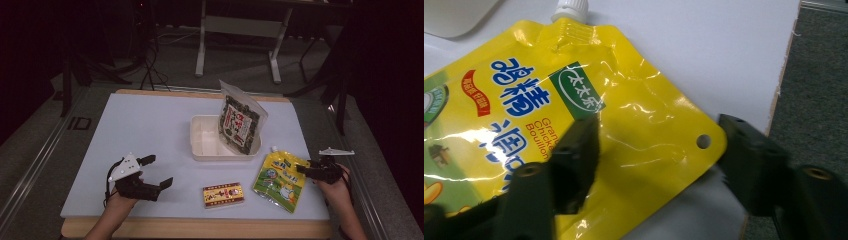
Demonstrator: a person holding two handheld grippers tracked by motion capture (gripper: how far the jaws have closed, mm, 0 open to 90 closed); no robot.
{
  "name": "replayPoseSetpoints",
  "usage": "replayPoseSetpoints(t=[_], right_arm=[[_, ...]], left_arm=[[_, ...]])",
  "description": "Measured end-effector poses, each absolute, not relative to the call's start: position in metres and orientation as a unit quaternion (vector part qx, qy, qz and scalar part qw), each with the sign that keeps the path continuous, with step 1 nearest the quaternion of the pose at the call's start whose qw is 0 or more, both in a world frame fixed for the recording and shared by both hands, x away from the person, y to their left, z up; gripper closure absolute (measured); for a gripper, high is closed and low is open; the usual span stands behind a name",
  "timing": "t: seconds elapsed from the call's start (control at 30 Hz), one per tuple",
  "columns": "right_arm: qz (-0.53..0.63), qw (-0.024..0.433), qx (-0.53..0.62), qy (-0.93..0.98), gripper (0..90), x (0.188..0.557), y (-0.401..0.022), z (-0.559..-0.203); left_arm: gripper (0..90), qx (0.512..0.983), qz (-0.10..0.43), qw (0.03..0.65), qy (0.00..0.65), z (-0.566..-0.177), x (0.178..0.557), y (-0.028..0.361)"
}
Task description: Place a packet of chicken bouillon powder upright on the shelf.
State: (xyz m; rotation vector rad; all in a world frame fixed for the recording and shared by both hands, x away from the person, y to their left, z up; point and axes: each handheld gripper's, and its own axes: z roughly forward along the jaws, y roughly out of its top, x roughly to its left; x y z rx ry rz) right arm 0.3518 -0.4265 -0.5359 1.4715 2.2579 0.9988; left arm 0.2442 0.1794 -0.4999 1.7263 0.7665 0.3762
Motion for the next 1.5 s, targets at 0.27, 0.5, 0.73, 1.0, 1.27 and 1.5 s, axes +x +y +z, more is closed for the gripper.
replayPoseSetpoints(t=[0.27, 0.5, 0.73, 1.0, 1.27, 1.5], right_arm=[[0.382, 0.108, 0.510, 0.763, 54.7, 0.349, -0.435, -0.527], [0.366, 0.094, 0.513, 0.771, 69.2, 0.351, -0.435, -0.530], [0.347, 0.094, 0.511, 0.781, 90.0, 0.351, -0.434, -0.527], [0.343, 0.124, 0.502, 0.784, 90.0, 0.345, -0.424, -0.505], [0.347, 0.171, 0.462, 0.798, 90.0, 0.332, -0.402, -0.473], [0.358, 0.205, 0.427, 0.805, 90.0, 0.319, -0.384, -0.442]], left_arm=[[1.6, 0.737, 0.159, 0.570, 0.327, -0.500, 0.245, 0.179], [1.6, 0.738, 0.160, 0.569, 0.327, -0.500, 0.245, 0.178], [1.6, 0.738, 0.158, 0.568, 0.328, -0.501, 0.245, 0.178], [1.6, 0.739, 0.156, 0.568, 0.328, -0.501, 0.245, 0.178], [1.6, 0.739, 0.154, 0.569, 0.328, -0.500, 0.245, 0.178], [1.6, 0.738, 0.153, 0.569, 0.328, -0.500, 0.245, 0.178]])
